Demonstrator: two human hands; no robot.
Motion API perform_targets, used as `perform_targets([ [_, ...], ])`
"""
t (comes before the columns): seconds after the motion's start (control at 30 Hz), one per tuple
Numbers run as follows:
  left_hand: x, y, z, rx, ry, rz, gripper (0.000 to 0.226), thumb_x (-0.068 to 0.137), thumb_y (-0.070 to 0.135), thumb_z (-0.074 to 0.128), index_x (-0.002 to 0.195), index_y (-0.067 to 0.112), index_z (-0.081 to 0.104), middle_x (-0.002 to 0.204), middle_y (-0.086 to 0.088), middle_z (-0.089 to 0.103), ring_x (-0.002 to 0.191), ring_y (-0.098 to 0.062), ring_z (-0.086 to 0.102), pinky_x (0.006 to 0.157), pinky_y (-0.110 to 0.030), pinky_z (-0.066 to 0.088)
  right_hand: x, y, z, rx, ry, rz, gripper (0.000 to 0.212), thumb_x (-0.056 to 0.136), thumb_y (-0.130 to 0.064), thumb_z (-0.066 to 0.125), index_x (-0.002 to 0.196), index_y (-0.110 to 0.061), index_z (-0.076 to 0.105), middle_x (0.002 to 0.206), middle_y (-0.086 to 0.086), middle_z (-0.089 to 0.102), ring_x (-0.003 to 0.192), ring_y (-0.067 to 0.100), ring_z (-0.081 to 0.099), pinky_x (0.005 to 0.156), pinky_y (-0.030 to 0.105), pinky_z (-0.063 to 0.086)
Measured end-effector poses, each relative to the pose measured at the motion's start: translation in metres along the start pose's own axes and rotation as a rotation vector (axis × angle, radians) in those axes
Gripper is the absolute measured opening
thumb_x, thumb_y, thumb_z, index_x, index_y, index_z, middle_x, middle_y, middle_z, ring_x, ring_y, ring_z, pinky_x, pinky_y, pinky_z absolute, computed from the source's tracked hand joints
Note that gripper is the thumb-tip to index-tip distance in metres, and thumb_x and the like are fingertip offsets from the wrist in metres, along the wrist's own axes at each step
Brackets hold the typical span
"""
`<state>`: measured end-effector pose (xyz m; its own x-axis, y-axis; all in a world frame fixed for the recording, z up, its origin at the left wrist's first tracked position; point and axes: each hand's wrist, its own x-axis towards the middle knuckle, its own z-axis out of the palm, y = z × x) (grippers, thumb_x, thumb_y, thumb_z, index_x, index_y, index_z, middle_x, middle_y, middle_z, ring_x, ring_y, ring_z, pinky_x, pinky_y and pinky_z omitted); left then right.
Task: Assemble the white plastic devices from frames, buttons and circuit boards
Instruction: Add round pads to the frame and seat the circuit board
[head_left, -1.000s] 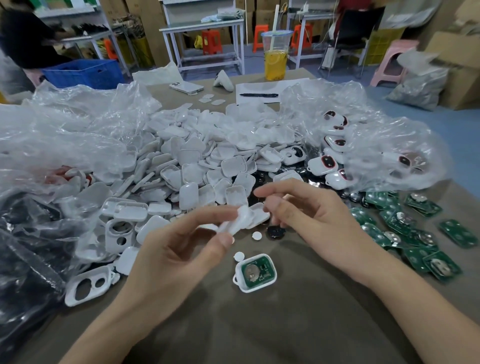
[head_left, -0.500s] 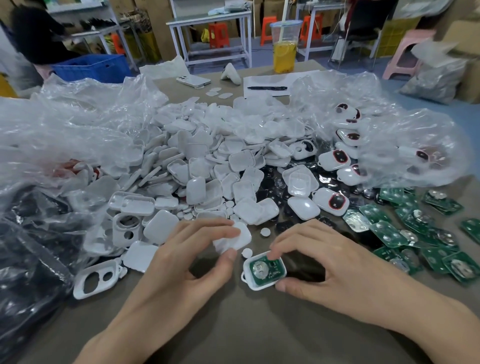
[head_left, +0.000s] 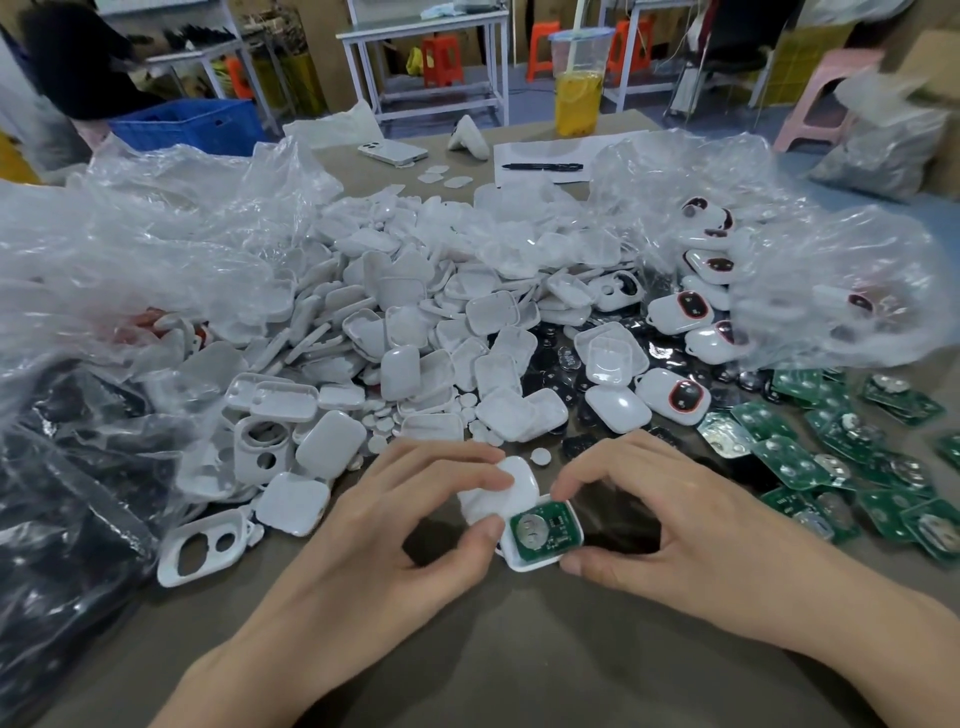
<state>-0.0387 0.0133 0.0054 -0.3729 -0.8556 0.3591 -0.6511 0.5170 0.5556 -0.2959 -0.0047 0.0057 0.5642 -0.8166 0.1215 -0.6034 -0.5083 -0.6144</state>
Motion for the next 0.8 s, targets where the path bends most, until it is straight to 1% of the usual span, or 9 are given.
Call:
perform_targets([
  [0.07, -0.0002, 0.0017, 0.0002, 0.002, -0.006, 0.019, 0.020, 0.091, 0.041, 0.063, 0.110, 0.041, 0.065, 0.125, 0.027, 0.061, 0.123, -0.004, 0.055, 0.096, -0.009, 0.038, -0.0008, 0.0006, -0.0002, 0.022, 0.008, 0.011, 0.037, 0.079, -0.058, 0.069, 0.110, -0.048, 0.053, 0.116, -0.038, 0.047, 0.116, -0.010, 0.044, 0.086, 0.001, 0.032],
  [0.1, -0.0002, 0.0019, 0.0002, 0.001, -0.004, 0.017, 0.020, 0.091, 0.040, 0.063, 0.110, 0.041, 0.066, 0.125, 0.026, 0.061, 0.123, -0.005, 0.056, 0.096, -0.010, 0.038, -0.0006, 0.0008, -0.0002, 0.017, 0.001, 0.007, 0.036, 0.079, -0.059, 0.068, 0.110, -0.048, 0.053, 0.116, -0.037, 0.047, 0.117, -0.009, 0.044, 0.087, 0.002, 0.032],
  [0.2, 0.0004, 0.0012, 0.0003, -0.002, 0.033, -0.008, 0.020, 0.091, 0.041, 0.062, 0.110, 0.039, 0.067, 0.125, 0.025, 0.062, 0.123, -0.007, 0.057, 0.095, -0.014, 0.041, 0.0008, 0.0012, 0.0008, -0.034, -0.009, -0.047, 0.029, 0.084, -0.059, 0.064, 0.108, -0.045, 0.057, 0.117, -0.031, 0.053, 0.123, 0.000, 0.045, 0.095, 0.007, 0.032],
  [0.3, 0.0008, 0.0006, 0.0007, 0.002, 0.053, -0.018, 0.021, 0.091, 0.042, 0.062, 0.111, 0.038, 0.067, 0.125, 0.024, 0.063, 0.122, -0.009, 0.057, 0.094, -0.014, 0.041, 0.0019, 0.0021, 0.0016, -0.051, -0.004, -0.075, 0.025, 0.087, -0.057, 0.064, 0.107, -0.042, 0.062, 0.117, -0.030, 0.055, 0.120, 0.002, 0.048, 0.098, 0.011, 0.034],
  [0.4, 0.0008, -0.0001, 0.0012, 0.007, 0.051, -0.019, 0.021, 0.091, 0.042, 0.062, 0.112, 0.040, 0.066, 0.126, 0.024, 0.062, 0.122, -0.009, 0.057, 0.094, -0.014, 0.041, 0.0016, 0.0041, 0.0020, -0.043, -0.004, -0.074, 0.029, 0.088, -0.059, 0.062, 0.113, -0.044, 0.062, 0.118, -0.030, 0.054, 0.120, 0.001, 0.048, 0.099, 0.013, 0.035],
  [0.5, 0.0008, -0.0007, 0.0017, 0.013, 0.050, -0.016, 0.021, 0.092, 0.042, 0.062, 0.112, 0.040, 0.066, 0.126, 0.025, 0.062, 0.122, -0.009, 0.057, 0.094, -0.015, 0.042, 0.0013, 0.0049, 0.0026, -0.053, -0.002, -0.071, 0.034, 0.088, -0.061, 0.059, 0.118, -0.045, 0.063, 0.118, -0.031, 0.053, 0.120, 0.001, 0.048, 0.100, 0.011, 0.034],
  [0.7, 0.0005, -0.0021, 0.0015, 0.024, 0.043, -0.021, 0.021, 0.092, 0.043, 0.061, 0.113, 0.042, 0.064, 0.127, 0.026, 0.061, 0.125, -0.010, 0.055, 0.095, -0.016, 0.042, 0.0017, 0.0053, 0.0032, -0.074, -0.012, -0.063, 0.036, 0.089, -0.062, 0.058, 0.121, -0.047, 0.063, 0.120, -0.034, 0.050, 0.121, 0.000, 0.046, 0.101, 0.008, 0.031],
  [0.8, 0.0003, -0.0023, 0.0015, 0.022, 0.044, -0.022, 0.022, 0.092, 0.044, 0.061, 0.114, 0.043, 0.064, 0.128, 0.027, 0.060, 0.125, -0.009, 0.055, 0.095, -0.014, 0.041, 0.0021, 0.0049, 0.0033, -0.073, -0.016, -0.066, 0.036, 0.089, -0.063, 0.057, 0.123, -0.048, 0.059, 0.121, -0.033, 0.050, 0.122, 0.002, 0.046, 0.101, 0.011, 0.033],
])
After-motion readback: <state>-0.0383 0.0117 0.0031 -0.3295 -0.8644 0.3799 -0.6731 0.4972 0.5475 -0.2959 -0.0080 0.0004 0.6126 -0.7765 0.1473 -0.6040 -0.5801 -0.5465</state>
